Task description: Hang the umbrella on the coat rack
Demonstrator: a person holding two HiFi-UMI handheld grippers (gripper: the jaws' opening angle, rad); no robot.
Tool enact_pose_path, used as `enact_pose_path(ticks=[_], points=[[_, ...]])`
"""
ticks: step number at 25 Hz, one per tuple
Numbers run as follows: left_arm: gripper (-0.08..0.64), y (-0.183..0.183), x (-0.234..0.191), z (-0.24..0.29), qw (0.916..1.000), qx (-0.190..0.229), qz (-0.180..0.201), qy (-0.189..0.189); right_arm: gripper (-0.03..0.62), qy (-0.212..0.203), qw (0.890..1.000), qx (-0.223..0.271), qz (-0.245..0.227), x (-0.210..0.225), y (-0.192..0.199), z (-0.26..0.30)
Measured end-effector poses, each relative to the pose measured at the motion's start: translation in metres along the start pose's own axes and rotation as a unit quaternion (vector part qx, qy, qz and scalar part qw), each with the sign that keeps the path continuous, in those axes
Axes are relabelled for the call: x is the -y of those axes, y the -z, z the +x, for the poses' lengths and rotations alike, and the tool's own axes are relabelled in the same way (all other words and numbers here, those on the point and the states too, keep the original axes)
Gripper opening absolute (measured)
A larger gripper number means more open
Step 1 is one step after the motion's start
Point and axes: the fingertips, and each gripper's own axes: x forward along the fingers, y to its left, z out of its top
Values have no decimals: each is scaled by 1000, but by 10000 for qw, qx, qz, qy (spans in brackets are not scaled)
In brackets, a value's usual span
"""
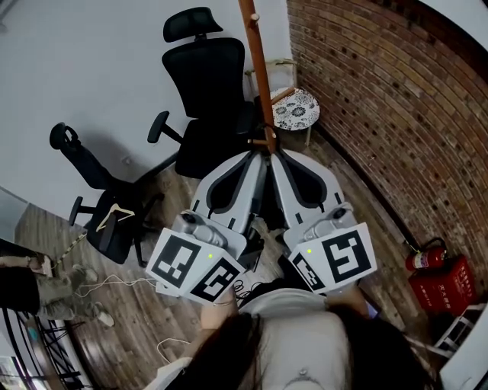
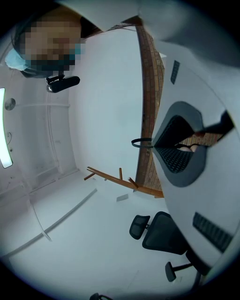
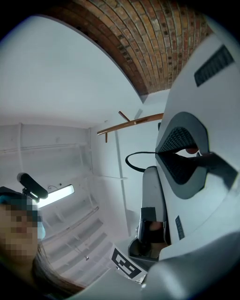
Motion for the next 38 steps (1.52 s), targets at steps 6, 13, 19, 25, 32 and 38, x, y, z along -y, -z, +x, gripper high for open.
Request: enact_pose_path(ticks=[6,13,19,25,32,38], points=[[9,0,-7,8,10000,8,35,-28,35,-54,10000,36,42,5,0,6],[9,-1,-13,22,10000,13,75,27,35,-62,9999,81,44,15,-1,16],[8,-2,-20,39,9999,11,120,64,35,-96,9999,103,60,27,-1,28],[9,-3,-30,53,9998,54,153,69,35,-115,9998,143,54,38,0,41],[9,-8,-44,71,9997,119,180,84,35,-126,9997,196,43,52,-1,61],[8,-10,-59,85,9997,160,193,82,35,-127,9996,232,43,62,0,79]])
